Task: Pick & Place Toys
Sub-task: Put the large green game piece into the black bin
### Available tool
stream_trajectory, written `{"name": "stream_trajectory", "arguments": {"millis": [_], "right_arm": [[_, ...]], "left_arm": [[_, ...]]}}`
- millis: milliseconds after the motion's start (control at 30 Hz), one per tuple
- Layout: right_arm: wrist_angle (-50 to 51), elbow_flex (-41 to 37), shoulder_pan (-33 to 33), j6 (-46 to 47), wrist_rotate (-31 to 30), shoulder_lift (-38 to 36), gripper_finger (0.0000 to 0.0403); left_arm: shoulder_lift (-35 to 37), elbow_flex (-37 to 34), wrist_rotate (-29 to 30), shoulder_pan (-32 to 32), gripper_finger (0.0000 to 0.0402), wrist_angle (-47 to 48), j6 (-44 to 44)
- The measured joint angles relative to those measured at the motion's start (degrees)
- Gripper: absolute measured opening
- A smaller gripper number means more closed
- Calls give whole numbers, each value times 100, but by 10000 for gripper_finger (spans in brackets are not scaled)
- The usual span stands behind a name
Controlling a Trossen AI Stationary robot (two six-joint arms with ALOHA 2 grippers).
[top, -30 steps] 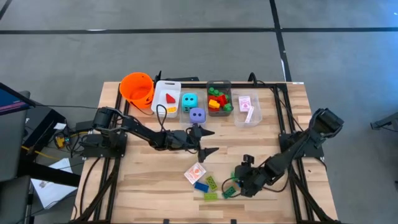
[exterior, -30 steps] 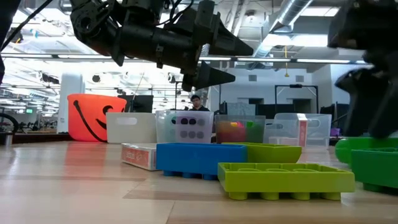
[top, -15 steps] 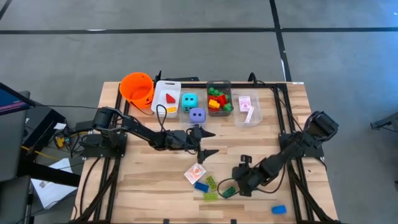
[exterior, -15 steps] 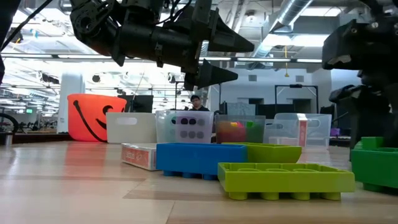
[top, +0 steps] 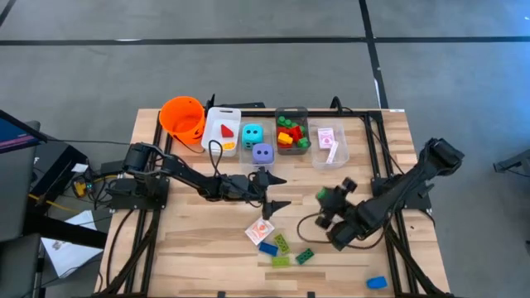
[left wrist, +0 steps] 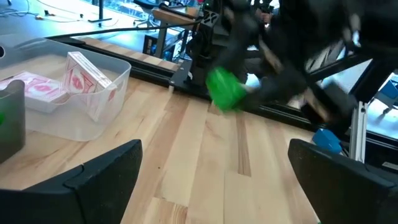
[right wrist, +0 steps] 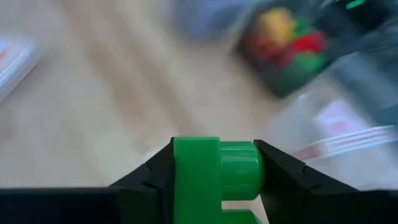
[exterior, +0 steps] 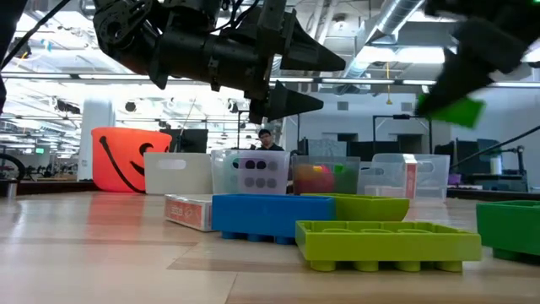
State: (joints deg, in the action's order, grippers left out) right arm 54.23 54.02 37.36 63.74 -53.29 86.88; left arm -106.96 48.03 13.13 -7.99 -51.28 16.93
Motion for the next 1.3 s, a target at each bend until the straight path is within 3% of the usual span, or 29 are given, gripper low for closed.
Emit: {"name": "stream_trajectory", "arguments": {"millis": [200,467,600,767,867,1000,1067,1233,1300], "right_arm": [[836,0,-223,603,-891,-475,163],[761,0,-1139,-437,-1629,-1038,163],[345,2,-1721,-1373,-1751,-1241,163],[-1055,-1,-2546,-3370,-1729,-1303,163],[-2619,-154,-3103,-4910,-1150,-1282,163],[-5328,-632,-3894,-6852,804,-1247,163],[-6221,-857,-4284,-7207,1389,-1255,163],[-6481,-997,-5210,-7089,1733,-1256,163],[-6508,-997,-5558,-6913,2461,-1251,163]], "left_arm": [[0,0,3,0,397,6,0],[189,3,-220,115,397,-251,-39],[851,20,-317,209,397,12,-330],[2081,22,-82,221,397,1331,-644],[2785,24,181,155,397,2303,-629],[3350,-70,663,-78,397,2999,-606],[3502,-200,934,-239,397,3120,-559],[3716,-661,1235,-608,397,3129,-150],[3750,-803,1386,-688,397,3102,45]]}}
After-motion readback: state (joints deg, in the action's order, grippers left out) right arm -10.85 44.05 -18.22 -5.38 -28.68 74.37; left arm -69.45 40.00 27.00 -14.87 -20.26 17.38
